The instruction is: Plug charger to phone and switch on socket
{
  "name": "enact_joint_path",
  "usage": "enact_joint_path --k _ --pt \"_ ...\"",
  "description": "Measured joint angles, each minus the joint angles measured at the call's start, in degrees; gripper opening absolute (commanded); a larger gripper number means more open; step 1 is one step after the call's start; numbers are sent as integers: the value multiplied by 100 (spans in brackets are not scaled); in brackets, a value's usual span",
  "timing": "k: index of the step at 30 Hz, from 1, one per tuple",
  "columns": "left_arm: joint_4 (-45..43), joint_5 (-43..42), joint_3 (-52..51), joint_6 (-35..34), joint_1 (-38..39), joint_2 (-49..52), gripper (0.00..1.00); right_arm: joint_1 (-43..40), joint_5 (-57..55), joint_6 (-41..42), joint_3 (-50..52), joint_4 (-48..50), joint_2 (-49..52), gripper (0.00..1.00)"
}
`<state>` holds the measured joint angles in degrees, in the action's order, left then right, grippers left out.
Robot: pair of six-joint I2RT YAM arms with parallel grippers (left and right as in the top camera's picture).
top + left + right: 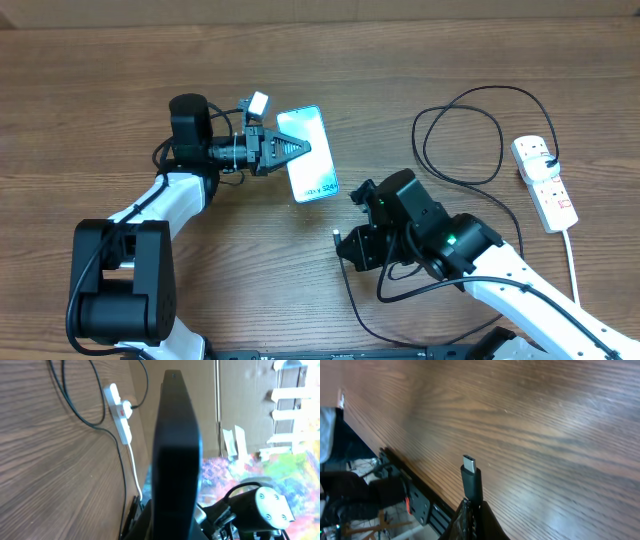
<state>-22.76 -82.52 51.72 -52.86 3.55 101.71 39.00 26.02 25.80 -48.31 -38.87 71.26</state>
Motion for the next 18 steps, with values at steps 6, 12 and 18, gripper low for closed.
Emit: enact_joint_path --k 6,12,18 --pt "-85 -48 0 136 22 0 4 90 -225 317 0 341 0 4" --pt "-85 -85 0 243 22 0 4 90 -278 422 -7 389 0 4" --pt "-85 -87 0 245 22 0 4 90 -527 437 -44 125 0 32"
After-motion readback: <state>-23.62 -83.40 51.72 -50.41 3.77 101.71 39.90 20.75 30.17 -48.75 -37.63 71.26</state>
